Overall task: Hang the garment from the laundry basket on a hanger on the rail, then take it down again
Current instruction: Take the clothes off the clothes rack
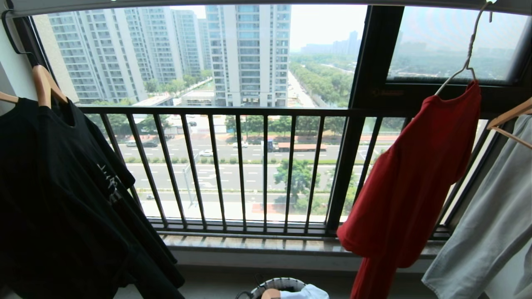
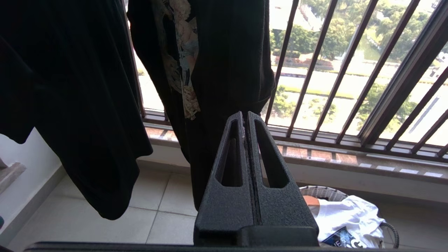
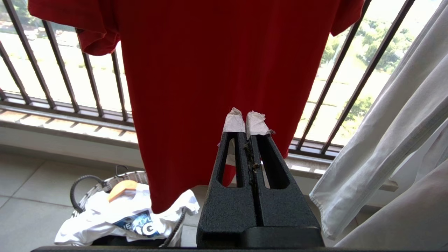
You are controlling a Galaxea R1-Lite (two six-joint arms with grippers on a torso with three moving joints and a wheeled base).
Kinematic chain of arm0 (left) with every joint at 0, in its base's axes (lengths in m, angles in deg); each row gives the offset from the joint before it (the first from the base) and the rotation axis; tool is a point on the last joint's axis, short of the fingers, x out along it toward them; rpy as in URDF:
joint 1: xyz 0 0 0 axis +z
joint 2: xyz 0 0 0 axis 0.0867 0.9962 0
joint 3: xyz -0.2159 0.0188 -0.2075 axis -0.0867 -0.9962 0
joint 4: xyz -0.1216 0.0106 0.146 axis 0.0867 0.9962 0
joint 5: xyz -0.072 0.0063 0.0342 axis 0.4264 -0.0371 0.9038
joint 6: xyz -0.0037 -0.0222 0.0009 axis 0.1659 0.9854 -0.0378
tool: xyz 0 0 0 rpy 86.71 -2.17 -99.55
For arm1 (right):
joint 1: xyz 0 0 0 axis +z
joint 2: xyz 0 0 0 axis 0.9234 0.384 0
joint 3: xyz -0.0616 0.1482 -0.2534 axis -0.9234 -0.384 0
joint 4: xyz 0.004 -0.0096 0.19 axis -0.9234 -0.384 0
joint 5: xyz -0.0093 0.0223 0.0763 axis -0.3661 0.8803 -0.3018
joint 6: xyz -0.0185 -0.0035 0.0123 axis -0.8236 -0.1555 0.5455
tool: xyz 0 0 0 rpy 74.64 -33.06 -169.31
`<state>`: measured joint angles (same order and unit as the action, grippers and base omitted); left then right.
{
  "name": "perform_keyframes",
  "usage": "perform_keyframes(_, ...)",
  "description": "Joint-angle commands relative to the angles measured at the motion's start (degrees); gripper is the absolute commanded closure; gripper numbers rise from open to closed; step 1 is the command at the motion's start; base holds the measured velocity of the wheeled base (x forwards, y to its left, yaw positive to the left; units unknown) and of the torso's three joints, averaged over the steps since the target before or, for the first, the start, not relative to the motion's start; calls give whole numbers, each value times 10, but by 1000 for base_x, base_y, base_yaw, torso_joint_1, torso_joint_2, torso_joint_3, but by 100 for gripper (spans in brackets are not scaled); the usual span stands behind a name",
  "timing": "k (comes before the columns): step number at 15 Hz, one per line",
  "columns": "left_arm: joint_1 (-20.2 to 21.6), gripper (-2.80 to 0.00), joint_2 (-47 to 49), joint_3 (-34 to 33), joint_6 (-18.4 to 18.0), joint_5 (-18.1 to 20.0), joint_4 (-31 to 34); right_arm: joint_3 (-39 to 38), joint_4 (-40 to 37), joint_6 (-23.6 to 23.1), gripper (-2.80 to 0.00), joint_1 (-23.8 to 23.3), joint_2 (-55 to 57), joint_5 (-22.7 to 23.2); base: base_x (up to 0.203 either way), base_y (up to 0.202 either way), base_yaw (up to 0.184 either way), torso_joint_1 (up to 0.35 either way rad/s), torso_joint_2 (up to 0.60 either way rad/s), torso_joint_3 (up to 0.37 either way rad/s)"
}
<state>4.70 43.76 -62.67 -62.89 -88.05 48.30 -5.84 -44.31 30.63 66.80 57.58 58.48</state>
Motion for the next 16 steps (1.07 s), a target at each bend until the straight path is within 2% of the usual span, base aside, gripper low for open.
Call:
perform_keyframes(1,0,0,1,0,0,-1,0,-1,0,0,0,0,1,0,0,0,0,0,0,0)
perform_keyframes(16,0,0,1,0,0,-1,0,-1,0,0,0,0,1,0,0,0,0,0,0,0)
